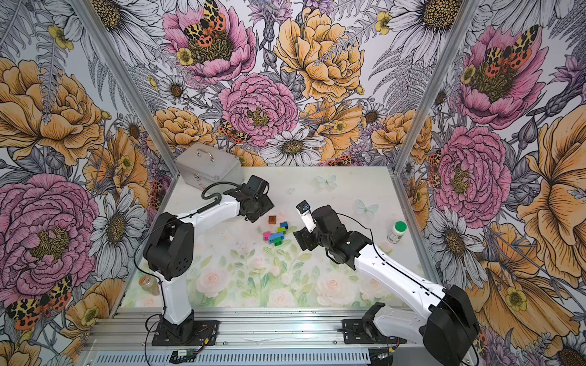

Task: Assemble the letter v with lego
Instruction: Place the lego brick at the center of the board, then adjust the lego brick at the center of the board.

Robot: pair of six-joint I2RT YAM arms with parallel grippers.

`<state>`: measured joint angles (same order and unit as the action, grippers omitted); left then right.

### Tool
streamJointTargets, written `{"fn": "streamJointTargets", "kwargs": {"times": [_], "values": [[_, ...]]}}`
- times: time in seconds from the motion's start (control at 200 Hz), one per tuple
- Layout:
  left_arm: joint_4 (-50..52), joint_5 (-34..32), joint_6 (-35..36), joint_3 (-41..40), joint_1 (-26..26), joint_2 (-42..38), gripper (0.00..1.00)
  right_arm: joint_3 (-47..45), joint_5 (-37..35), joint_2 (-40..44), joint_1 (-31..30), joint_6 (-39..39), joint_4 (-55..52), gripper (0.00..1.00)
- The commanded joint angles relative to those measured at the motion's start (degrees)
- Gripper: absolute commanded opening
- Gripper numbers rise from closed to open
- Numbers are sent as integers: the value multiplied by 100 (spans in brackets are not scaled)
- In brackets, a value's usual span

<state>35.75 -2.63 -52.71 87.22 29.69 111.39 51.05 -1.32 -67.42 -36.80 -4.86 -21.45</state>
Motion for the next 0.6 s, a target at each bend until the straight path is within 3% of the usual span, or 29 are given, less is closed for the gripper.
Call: {"fn": "streamJointTargets", "kwargs": {"times": [0.0, 0.19, 0.47, 0.595], "values": [[801, 986, 1731, 470, 27, 293, 73, 118, -246, -10, 322, -944, -40, 83], [1605, 994, 2599, 865, 152, 892, 73, -112, 44, 156, 694, -1291, -60, 83], [1678, 503, 2356, 1111, 107, 1216, 73, -410, 150, 397, 805, -1322, -175, 83], [1673, 466, 2294, 1257, 98, 1403, 67, -501, 167, 431, 821, -1342, -174, 82]]}}
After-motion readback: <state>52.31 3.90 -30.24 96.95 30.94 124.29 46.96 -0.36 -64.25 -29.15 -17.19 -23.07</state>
